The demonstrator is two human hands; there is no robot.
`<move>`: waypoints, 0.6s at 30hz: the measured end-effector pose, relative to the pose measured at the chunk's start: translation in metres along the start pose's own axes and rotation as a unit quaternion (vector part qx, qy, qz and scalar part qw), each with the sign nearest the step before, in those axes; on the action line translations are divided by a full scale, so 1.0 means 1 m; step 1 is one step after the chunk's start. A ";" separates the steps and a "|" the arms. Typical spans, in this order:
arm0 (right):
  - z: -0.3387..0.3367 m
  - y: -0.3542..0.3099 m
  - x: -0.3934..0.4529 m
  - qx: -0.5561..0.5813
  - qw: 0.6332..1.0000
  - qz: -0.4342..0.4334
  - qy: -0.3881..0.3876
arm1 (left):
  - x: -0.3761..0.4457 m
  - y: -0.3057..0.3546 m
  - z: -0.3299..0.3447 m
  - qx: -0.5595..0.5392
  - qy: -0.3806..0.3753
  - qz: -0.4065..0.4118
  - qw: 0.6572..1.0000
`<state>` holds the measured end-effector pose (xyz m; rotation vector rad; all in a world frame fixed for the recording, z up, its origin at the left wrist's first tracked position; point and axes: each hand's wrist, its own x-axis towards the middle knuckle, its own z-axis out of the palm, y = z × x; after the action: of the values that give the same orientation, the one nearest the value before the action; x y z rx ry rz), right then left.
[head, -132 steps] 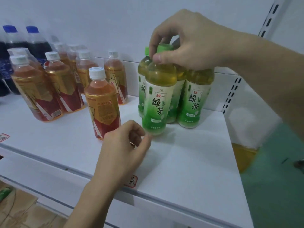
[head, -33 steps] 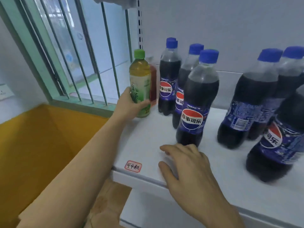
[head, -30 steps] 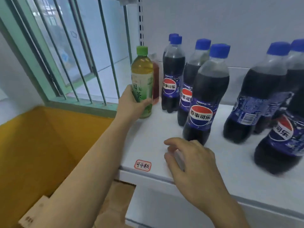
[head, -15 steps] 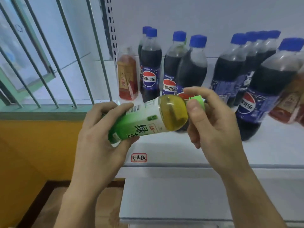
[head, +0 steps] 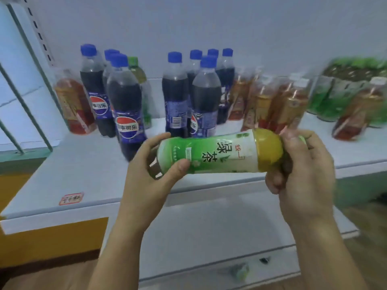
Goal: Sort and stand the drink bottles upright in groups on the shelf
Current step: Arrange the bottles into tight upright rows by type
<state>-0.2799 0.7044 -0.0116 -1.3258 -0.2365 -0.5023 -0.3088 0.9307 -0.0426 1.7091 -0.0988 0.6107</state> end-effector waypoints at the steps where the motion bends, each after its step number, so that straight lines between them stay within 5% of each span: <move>1: -0.024 -0.003 0.004 0.001 1.000 0.012 0.013 | -0.004 0.001 0.025 -0.029 0.001 -0.004 1.000; 6: -0.155 -0.026 0.021 -0.034 0.998 0.031 0.045 | -0.026 0.015 0.165 -0.133 0.002 -0.021 0.991; 18: -0.363 -0.079 0.141 -0.217 0.962 -0.101 0.130 | -0.017 0.031 0.436 -0.158 -0.216 -0.021 0.963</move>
<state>-0.2372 0.3116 0.0320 -1.6509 -0.0420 -0.9336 -0.1868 0.5113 -0.0675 1.5013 -0.4454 0.1681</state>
